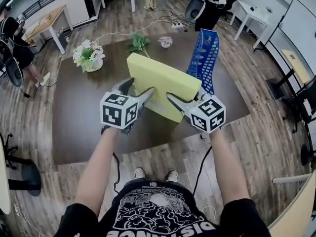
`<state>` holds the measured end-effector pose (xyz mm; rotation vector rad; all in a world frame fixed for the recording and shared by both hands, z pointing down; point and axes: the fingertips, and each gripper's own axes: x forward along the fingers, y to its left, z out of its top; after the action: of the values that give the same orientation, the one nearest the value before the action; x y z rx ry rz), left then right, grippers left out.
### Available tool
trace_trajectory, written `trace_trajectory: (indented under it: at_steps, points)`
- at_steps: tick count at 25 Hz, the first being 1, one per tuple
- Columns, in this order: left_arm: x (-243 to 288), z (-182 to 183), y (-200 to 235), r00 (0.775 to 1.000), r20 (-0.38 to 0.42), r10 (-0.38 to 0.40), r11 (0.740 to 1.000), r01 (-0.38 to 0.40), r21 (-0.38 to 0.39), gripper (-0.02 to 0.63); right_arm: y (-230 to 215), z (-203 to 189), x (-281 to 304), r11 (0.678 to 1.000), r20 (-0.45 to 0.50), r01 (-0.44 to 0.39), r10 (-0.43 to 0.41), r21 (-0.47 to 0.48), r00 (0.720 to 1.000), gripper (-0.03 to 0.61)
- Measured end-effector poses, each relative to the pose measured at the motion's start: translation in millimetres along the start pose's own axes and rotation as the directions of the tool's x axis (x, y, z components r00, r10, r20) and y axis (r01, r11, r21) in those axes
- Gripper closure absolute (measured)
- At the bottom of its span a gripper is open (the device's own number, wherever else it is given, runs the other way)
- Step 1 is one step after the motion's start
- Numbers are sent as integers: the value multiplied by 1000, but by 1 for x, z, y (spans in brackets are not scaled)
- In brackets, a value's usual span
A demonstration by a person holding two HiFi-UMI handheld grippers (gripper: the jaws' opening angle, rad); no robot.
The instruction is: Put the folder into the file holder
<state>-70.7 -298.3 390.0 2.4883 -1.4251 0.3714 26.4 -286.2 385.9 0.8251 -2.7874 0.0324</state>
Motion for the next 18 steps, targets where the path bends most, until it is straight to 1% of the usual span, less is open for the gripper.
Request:
trace_trajectory:
  at_steps: [4,8,10,13,18]
  points:
    - [5,-1,-1,999,-3,-42,999,42,10,252,2,-1,-2,997,-2,76,-76,1,997,351]
    - [8,-4,-4,996,-15,-90,996,90,23,252,6,-2,-5,988,-5,153,-153,13,988,354]
    - [9,-5,-6,993,-21,-115,993,116,30,252,7,-2,-8,979,-6,204,-204,15,979,357]
    - [11,-4,-13,988,-25,-154,987,155,44,252,5,-2,-16,958,-7,287,-287,20,958,365]
    - [13,-4,-22,977,-33,-209,976,211,59,253,8,-2,-31,928,10,369,-370,55,929,371]
